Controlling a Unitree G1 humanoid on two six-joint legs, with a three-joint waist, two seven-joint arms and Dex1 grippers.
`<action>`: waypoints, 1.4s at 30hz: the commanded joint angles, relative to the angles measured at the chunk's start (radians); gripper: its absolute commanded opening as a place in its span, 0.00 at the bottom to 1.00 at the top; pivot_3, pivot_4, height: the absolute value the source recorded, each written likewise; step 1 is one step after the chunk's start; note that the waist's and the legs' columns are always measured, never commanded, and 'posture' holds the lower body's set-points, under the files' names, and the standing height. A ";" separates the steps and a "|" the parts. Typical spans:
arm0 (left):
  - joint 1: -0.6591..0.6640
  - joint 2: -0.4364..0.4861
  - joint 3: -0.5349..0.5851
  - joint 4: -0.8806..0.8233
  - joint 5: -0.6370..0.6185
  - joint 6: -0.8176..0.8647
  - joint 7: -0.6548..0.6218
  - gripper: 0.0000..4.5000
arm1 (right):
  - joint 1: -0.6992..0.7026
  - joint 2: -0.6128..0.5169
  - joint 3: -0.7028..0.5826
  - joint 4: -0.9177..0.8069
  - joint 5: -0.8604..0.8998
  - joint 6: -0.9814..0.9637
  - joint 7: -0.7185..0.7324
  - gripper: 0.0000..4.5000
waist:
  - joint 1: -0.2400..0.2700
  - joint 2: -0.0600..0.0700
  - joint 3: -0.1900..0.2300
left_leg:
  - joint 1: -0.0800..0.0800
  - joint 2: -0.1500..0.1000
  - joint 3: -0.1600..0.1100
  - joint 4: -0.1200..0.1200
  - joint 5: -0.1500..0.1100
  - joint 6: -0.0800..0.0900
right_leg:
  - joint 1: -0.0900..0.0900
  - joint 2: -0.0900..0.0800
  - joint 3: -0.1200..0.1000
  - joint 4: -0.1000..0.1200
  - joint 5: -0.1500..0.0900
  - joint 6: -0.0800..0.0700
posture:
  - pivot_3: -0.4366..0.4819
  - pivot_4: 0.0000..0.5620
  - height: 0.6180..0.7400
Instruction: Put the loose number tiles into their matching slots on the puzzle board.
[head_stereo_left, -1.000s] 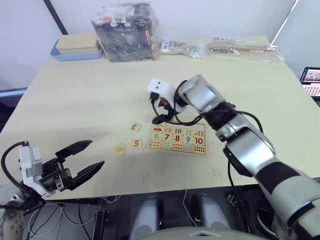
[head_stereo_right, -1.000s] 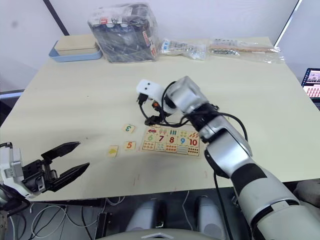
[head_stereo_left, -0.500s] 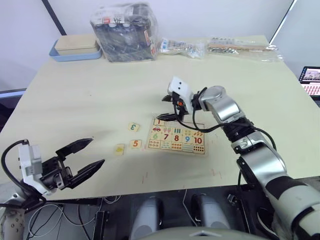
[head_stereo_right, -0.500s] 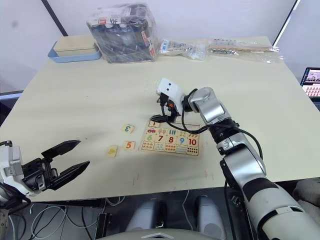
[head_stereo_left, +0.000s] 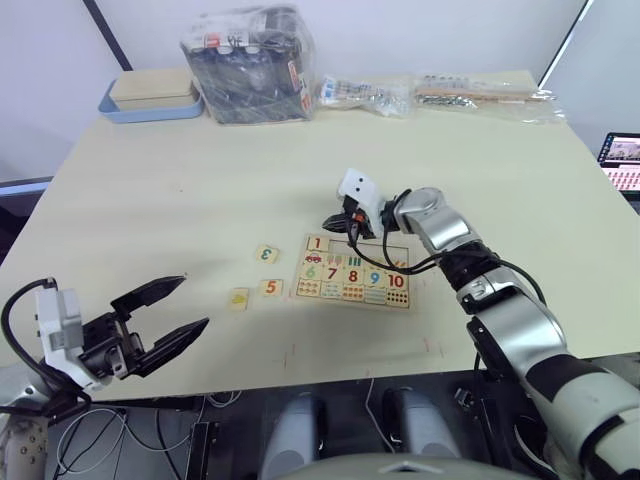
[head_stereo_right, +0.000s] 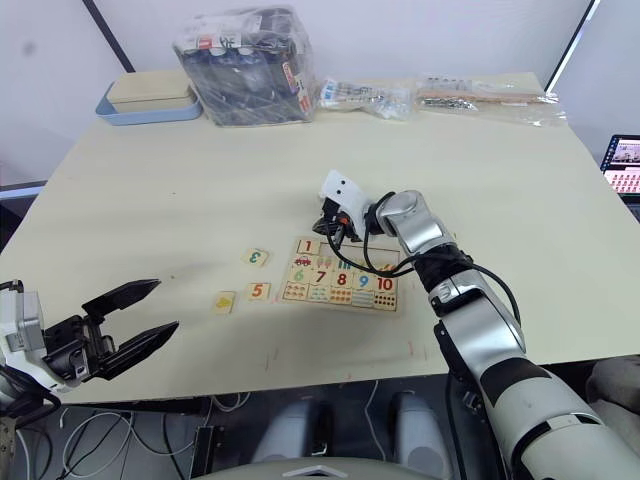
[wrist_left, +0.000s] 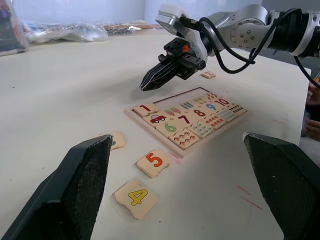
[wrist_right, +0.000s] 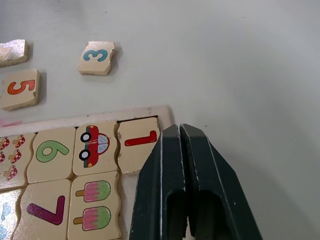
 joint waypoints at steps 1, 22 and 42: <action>0.004 0.010 0.026 -0.014 -0.015 -0.002 0.003 1.00 | -0.012 0.004 -0.009 -0.013 -0.005 -0.022 -0.002 0.01 | 0.000 0.000 0.000 | 0.000 0.000 0.000 0.000 0.000 0.000 | 0.000 0.000 0.000 0.000 0.000 0.000 | 0.48 0.27 1.00; 0.006 0.008 0.023 -0.013 -0.012 -0.006 0.001 1.00 | -0.015 0.013 -0.005 0.025 -0.055 -0.011 -0.034 0.01 | 0.000 0.000 0.000 | 0.000 0.000 0.000 0.000 0.000 0.000 | 0.000 0.000 0.000 0.000 0.000 0.000 | 0.48 0.27 1.00; 0.016 0.007 0.027 -0.017 -0.015 -0.005 0.003 1.00 | 0.010 0.027 0.004 -0.011 -0.065 0.009 -0.021 0.01 | 0.000 0.000 0.000 | 0.000 0.000 0.000 0.000 0.000 0.000 | 0.000 0.000 0.000 0.000 0.000 0.000 | 0.48 0.27 1.00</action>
